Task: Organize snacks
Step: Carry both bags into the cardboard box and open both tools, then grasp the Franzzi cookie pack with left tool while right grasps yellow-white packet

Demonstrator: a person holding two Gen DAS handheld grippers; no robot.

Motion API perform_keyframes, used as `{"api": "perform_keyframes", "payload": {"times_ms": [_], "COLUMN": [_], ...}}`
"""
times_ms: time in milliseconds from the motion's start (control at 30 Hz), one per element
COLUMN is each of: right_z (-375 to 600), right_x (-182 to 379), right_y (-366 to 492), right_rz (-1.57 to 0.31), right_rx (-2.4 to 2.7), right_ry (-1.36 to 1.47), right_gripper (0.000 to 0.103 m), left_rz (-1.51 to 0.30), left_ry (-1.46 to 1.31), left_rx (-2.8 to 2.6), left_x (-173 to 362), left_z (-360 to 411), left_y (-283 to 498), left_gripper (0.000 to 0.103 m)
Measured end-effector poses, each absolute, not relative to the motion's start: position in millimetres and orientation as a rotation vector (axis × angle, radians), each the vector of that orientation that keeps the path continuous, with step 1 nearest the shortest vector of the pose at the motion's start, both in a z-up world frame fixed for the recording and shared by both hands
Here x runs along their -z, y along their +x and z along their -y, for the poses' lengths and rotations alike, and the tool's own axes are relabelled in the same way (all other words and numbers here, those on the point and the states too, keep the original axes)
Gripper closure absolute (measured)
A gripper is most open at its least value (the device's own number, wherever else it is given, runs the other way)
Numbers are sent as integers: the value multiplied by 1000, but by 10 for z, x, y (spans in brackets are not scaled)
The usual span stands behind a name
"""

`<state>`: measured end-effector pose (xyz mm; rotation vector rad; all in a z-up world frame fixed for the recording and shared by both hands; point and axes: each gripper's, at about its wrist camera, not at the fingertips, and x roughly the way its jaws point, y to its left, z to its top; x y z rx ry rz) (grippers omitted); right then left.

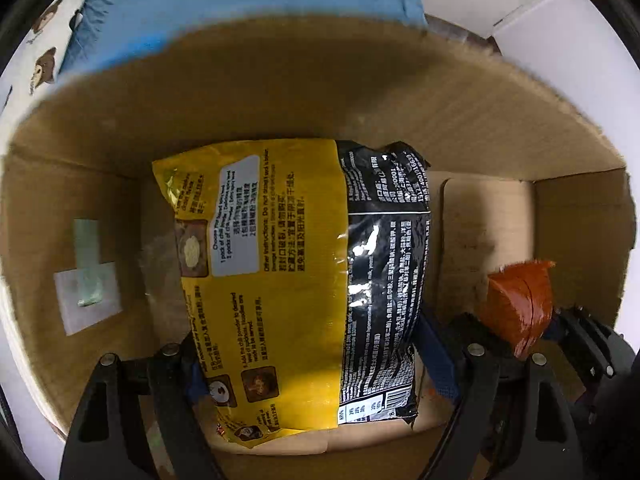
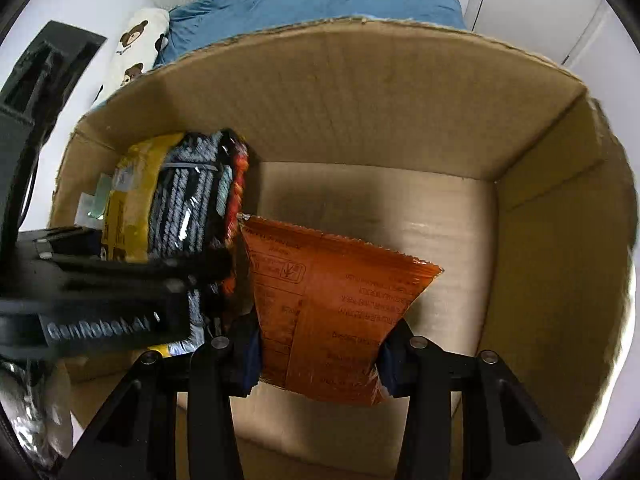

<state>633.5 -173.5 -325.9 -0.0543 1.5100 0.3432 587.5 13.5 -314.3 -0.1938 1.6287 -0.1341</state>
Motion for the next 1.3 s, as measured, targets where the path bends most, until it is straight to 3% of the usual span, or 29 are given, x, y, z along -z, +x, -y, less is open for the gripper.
{"api": "perform_keyframes", "payload": {"times_ms": [67, 133, 200, 300, 733, 1033, 1300], "right_z": [1737, 1754, 1700, 1763, 1902, 1944, 2056], "right_x": [3325, 3367, 3405, 3365, 2518, 1867, 1782], "right_y": [6410, 6467, 6567, 6593, 6203, 5336, 4341], "right_rz": [-1530, -1550, -1552, -1554, -1445, -1305, -1325], "right_rx": [-345, -335, -337, -323, -283, -283, -313], "right_ry": [-66, -69, -51, -27, 16, 86, 213], "right_gripper": [52, 13, 3, 3, 3, 3, 3], "left_rz": [-1641, -1615, -1599, -1582, -1391, -1229, -1192], "left_ry": [-195, -177, -164, -161, -220, -211, -173], "left_rx": [138, 132, 119, 121, 77, 40, -27], "left_x": [3200, 3223, 3193, 3125, 2272, 1589, 1542], "left_z": [-127, -186, -230, -241, -281, -390, -431], "left_y": [5884, 5965, 5986, 5970, 5199, 4523, 3632], "left_gripper": [20, 19, 13, 5, 5, 5, 5]}}
